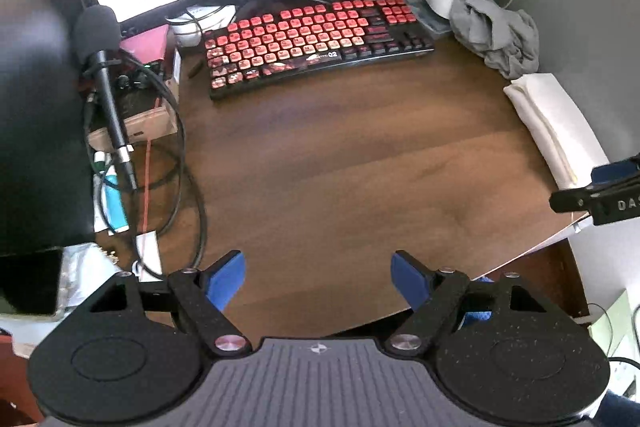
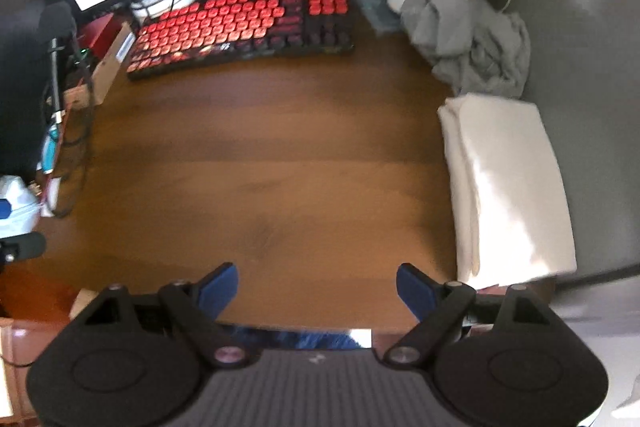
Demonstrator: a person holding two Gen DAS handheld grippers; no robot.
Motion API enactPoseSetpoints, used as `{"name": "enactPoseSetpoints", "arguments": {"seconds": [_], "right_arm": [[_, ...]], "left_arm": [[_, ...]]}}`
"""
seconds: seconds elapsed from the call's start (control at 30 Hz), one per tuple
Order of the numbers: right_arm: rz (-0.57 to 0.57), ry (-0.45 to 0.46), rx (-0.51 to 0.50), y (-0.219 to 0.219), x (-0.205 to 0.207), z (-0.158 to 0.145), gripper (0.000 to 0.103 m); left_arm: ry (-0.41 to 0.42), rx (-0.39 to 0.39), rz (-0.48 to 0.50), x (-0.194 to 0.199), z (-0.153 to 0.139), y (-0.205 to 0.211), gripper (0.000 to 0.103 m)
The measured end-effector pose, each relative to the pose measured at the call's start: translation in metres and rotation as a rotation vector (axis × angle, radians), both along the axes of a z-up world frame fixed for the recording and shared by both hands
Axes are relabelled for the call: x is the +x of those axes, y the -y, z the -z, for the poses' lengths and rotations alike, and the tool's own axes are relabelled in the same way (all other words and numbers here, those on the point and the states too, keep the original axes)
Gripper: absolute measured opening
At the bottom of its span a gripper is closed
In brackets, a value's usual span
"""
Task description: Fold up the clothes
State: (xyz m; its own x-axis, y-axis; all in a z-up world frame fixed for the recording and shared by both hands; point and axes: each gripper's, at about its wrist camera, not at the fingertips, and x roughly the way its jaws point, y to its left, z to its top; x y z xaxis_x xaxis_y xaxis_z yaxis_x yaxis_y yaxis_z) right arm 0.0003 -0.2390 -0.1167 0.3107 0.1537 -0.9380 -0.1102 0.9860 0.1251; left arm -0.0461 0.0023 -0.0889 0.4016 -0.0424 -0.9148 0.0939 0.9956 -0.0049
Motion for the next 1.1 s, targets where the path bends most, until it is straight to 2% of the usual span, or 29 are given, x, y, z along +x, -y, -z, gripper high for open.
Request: {"name": "enactPoseSetpoints", "arguments": {"seconds": [0.23,0.33,0.47,0.73,1.1], "right_arm": [[-0.023,0.037,0.004,-0.018,-0.018,-0.061,0.086],[-0.03,0.051,0.028,-0.023,-0.022,-0.085,0.086],[-0.063,0.088,0.001,-0.034,-0.031,-0.109,0.086],[-0.121,0.111,-0.018,-0.056,-0.045,-0.124,0.086],[-0.124,0.128,-0.002,-0.057,-0.053,-0.13,0.086]], "left_arm": [[-0.018,-0.009,-0.027,-0.007,-0.031,0.002,0.079],[-0.015,0.015,-0.038,-0.009,-0.042,0.007,0.079],[0.003,0.044,-0.029,-0.015,-0.057,0.015,0.079],[0.042,0.058,-0.023,-0.025,-0.085,0.025,0.079],[0.049,0.051,-0.024,-0.034,-0.093,0.029,0.079]]}}
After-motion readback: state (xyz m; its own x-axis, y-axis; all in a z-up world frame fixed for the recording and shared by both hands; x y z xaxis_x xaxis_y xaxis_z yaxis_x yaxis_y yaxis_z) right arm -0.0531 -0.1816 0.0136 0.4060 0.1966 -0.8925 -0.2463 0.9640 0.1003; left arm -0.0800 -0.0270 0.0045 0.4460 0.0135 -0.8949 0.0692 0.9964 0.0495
